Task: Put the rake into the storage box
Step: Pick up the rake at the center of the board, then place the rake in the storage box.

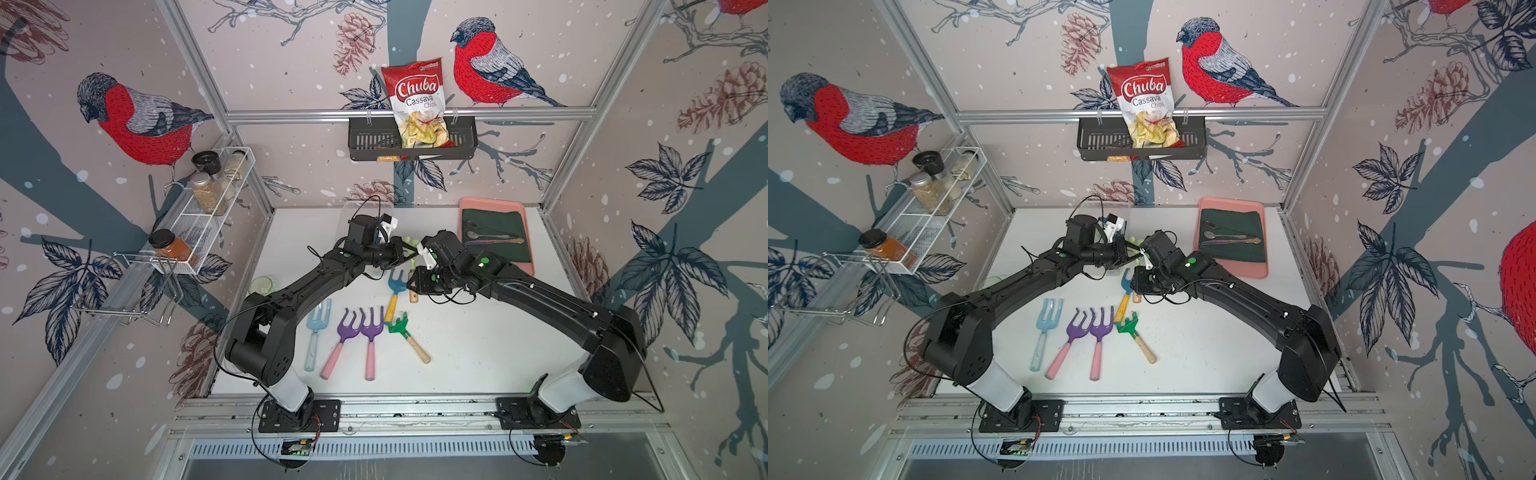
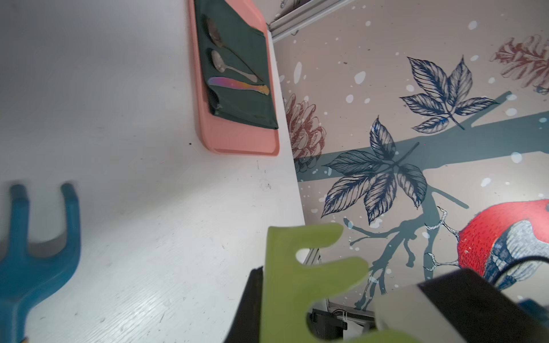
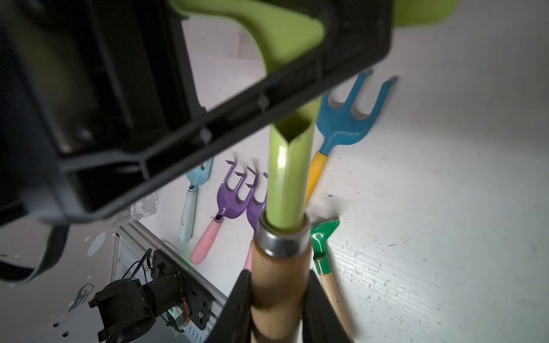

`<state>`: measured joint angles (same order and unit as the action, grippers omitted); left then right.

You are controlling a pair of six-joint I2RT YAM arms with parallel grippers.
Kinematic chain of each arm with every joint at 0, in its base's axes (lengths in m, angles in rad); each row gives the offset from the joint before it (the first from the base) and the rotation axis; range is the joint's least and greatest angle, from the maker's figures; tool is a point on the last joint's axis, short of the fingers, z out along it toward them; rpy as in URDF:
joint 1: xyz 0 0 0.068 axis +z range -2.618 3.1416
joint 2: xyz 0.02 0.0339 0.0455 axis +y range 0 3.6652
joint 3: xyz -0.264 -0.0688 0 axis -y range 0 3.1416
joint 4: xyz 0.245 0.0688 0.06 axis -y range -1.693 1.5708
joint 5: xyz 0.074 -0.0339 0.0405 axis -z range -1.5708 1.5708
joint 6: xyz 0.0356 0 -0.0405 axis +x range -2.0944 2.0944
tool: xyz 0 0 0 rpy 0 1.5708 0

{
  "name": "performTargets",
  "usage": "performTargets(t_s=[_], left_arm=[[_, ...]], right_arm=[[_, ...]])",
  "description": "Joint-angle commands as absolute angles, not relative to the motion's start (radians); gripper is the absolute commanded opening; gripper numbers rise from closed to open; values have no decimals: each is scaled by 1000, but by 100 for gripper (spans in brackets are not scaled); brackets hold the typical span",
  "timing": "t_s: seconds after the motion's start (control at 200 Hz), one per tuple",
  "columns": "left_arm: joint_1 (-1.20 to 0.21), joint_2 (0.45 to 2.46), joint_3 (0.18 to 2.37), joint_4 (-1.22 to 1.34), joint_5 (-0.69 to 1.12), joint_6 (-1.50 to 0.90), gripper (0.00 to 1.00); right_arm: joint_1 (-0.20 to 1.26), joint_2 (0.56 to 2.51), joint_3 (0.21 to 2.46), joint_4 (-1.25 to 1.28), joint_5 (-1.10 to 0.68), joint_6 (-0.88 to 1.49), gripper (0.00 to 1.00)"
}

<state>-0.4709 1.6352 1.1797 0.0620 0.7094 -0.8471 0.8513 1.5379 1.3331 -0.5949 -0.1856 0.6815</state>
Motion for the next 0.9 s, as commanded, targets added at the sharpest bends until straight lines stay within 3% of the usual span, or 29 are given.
performTargets(t_s=[0.0,0.04,0.17,0.44,0.895], left_arm=[[-465,1644,1186,68,693,-797,0],[-465,1646,1186,70,692,-803,0],[-464,1644,1181,85,696,-819,0],[-423,1682,1266,16,709,-772,0],[-168,1984,1688,-237,784,-597,0]], right_arm=[[847,1520,1335,-618,-160,646,28],[845,1516,1333,-615,-160,646,33],[838,1504,1319,-611,-164,649,38],[824,1435,1256,-605,-156,675,69],[744,1361,1099,-559,-196,678,73]])
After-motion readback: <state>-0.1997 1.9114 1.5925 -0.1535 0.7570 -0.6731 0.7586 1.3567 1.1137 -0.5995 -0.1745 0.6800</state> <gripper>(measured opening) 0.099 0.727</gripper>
